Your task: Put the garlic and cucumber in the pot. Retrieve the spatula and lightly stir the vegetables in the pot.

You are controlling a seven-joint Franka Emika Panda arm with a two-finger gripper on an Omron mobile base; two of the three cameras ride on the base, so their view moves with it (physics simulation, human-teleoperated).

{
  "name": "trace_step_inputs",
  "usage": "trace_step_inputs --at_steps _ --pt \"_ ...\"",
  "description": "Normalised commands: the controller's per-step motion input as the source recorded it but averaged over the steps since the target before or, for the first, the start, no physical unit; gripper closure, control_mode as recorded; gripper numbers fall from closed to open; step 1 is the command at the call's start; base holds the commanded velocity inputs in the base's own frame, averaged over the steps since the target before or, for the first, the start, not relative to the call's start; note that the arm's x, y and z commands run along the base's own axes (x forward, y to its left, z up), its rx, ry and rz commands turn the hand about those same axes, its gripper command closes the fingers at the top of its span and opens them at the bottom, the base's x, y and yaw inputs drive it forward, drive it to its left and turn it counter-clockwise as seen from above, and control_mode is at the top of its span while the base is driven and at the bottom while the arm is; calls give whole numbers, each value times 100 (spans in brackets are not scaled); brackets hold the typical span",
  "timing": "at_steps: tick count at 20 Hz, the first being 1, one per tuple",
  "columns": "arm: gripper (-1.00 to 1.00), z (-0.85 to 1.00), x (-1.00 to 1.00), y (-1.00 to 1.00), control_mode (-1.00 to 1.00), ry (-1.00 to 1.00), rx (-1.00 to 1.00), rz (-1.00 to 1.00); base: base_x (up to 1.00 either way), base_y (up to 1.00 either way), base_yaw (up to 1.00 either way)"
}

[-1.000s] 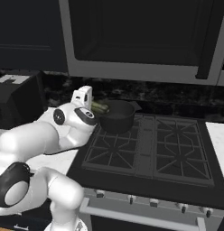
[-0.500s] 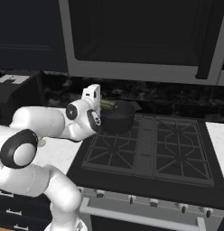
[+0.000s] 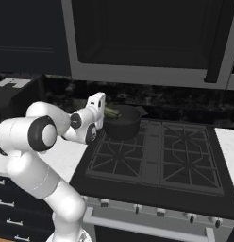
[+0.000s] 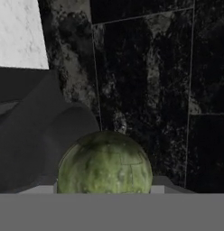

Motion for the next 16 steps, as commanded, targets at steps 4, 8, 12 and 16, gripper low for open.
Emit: trace_step_inputs --at_steps 4,8,12,16 --pt "100 1 10 -14 -100 0 24 0 0 0 0" --pt "100 12 17 -32 -100 0 29 -2 0 0 0" --pt "100 10 18 -46 -100 0 20 0 0 0 0" --pt "100 0 18 -54 -100 0 14 0 0 0 0"
